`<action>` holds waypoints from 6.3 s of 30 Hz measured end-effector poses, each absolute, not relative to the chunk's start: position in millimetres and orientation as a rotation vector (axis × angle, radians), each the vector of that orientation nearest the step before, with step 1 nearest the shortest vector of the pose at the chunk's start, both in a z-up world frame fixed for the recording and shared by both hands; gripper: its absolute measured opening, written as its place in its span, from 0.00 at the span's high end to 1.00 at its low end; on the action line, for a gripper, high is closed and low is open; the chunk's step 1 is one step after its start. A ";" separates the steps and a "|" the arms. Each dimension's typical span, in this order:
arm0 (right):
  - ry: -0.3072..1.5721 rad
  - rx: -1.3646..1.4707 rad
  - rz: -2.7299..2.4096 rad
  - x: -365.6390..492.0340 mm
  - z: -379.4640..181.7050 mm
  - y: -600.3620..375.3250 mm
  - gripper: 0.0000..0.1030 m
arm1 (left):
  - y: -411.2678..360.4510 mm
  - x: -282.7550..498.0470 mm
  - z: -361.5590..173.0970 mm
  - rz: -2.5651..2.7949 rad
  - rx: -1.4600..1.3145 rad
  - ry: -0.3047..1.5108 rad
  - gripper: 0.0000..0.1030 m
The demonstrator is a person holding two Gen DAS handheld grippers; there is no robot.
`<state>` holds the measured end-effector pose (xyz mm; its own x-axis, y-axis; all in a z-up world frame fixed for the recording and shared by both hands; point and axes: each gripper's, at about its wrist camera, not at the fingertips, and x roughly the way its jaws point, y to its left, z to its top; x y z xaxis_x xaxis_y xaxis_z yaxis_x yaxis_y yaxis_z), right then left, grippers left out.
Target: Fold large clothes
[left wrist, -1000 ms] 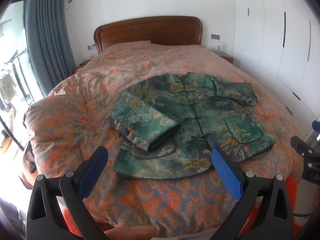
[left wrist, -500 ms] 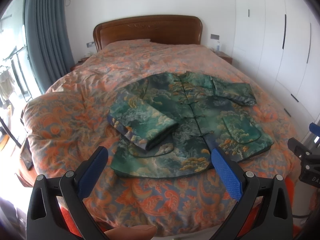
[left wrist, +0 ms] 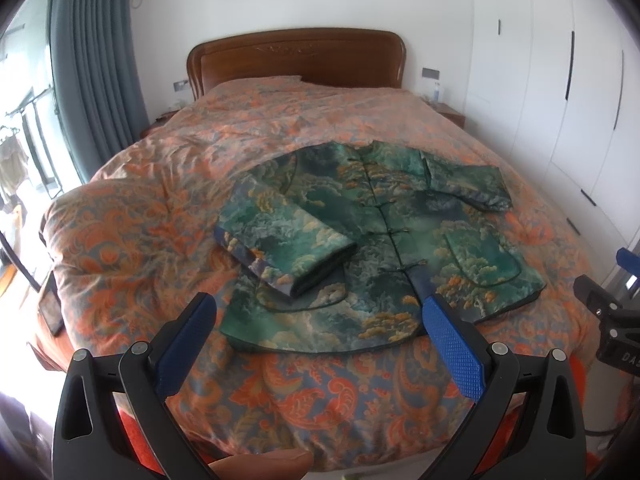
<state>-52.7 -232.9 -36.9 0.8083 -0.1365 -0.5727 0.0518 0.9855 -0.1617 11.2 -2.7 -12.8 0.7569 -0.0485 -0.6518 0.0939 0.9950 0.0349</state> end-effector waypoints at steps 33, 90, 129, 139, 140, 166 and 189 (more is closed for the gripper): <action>0.637 -0.122 -0.106 -51.9 -41.1 -235.6 0.00 | -5.6 7.6 -13.1 -0.082 0.054 0.708 0.00; 0.641 -0.127 -0.099 -49.8 -44.6 -231.2 0.00 | -1.3 7.6 -11.9 -0.087 0.049 0.707 0.00; 0.652 -0.126 -0.112 -44.3 -49.5 -234.5 0.00 | 4.8 4.9 -19.9 -0.078 0.041 0.721 0.00; 0.652 -0.133 -0.113 -38.6 -53.4 -234.6 0.00 | 7.1 20.8 -26.3 -0.060 0.038 0.756 0.00; 0.651 -0.137 -0.115 -39.2 -52.4 -234.0 0.00 | 6.8 21.0 -27.2 -0.054 0.046 0.756 0.00; 0.563 -0.247 0.164 -13.0 -37.2 -225.3 0.00 | 13.7 40.7 -19.7 -0.011 0.123 0.650 0.00; 0.790 -0.090 0.081 72.9 -74.7 -268.0 0.00 | 22.5 63.9 -41.7 0.013 0.074 0.743 0.00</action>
